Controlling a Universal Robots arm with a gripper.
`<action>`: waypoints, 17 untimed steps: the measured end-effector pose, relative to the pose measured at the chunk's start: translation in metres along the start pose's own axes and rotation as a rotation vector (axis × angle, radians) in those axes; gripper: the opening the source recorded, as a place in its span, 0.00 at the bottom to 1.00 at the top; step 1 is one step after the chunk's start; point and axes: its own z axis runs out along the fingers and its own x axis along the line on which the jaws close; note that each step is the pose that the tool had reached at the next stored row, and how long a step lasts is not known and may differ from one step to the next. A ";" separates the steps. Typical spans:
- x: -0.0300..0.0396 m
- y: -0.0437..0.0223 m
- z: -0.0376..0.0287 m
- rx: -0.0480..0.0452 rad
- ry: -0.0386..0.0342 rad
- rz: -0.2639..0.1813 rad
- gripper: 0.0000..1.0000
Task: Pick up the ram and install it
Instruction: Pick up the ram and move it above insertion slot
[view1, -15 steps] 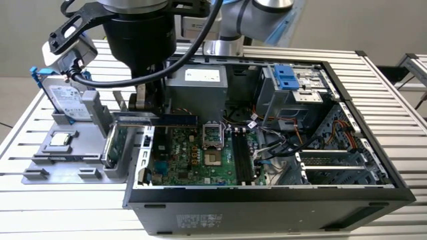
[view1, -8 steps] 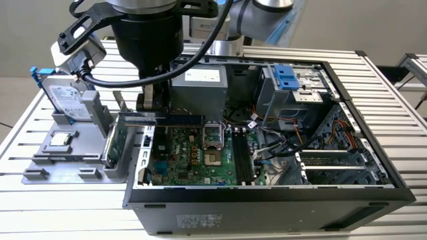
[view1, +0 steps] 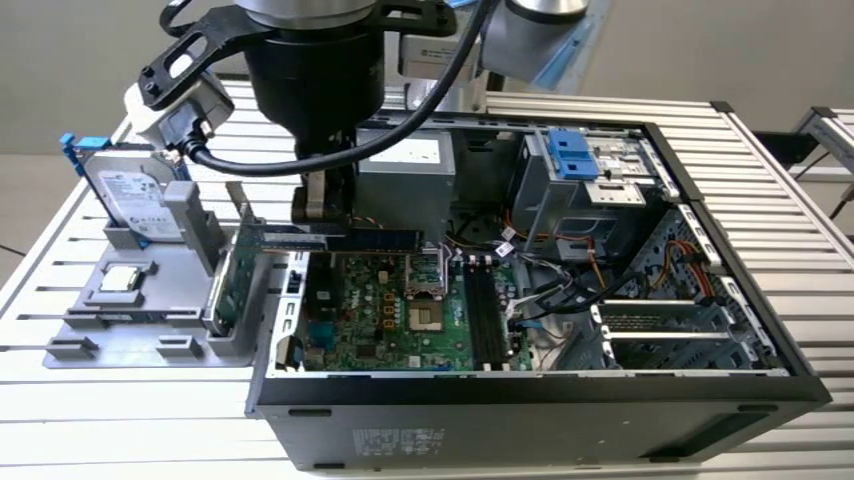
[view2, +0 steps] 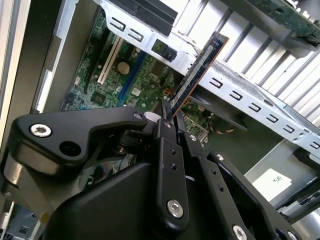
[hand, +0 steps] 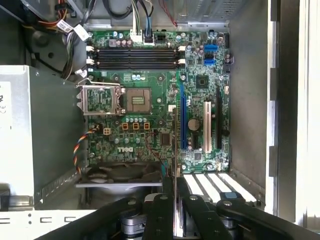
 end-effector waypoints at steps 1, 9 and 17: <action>0.0000 0.0012 0.0000 0.0000 0.0000 0.000 0.00; 0.0004 0.0116 0.0003 0.0001 0.0000 0.000 0.00; 0.0007 0.0216 0.0005 0.0002 -0.0001 0.000 0.00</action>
